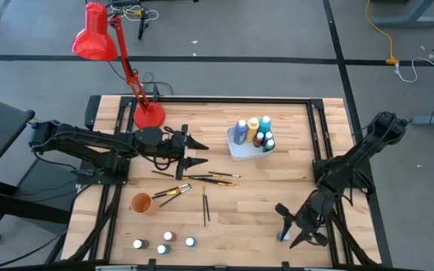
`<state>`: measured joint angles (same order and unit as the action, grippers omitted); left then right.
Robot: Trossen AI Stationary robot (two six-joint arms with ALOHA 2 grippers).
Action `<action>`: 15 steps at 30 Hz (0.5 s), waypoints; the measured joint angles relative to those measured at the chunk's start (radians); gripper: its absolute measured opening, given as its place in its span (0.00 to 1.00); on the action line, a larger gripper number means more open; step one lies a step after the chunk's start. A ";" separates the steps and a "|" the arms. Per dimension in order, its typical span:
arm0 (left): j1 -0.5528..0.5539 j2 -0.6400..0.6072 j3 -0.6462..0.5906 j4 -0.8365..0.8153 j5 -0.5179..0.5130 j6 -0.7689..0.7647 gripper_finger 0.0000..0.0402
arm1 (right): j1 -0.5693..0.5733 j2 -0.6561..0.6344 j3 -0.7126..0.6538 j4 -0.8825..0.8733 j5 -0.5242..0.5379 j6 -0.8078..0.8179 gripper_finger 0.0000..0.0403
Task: Pick & Place Paint Supplies
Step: Put the small light blue paint bottle into the white bin
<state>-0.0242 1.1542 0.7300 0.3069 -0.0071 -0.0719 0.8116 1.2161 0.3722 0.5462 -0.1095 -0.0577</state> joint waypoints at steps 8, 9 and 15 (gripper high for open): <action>0.000 0.000 0.000 -0.001 0.000 0.004 0.52 | 0.000 0.034 -0.075 0.123 0.007 0.050 0.46; 0.000 0.000 0.000 -0.001 0.000 0.004 0.52 | 0.000 0.037 -0.080 0.123 0.022 0.050 0.46; 0.000 0.000 0.000 0.000 0.000 -0.002 0.52 | 0.000 0.061 -0.094 0.120 0.013 0.083 0.47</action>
<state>-0.0242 1.1542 0.7303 0.3069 -0.0074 -0.0742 0.8120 1.2775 0.2785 0.6666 -0.0965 0.0249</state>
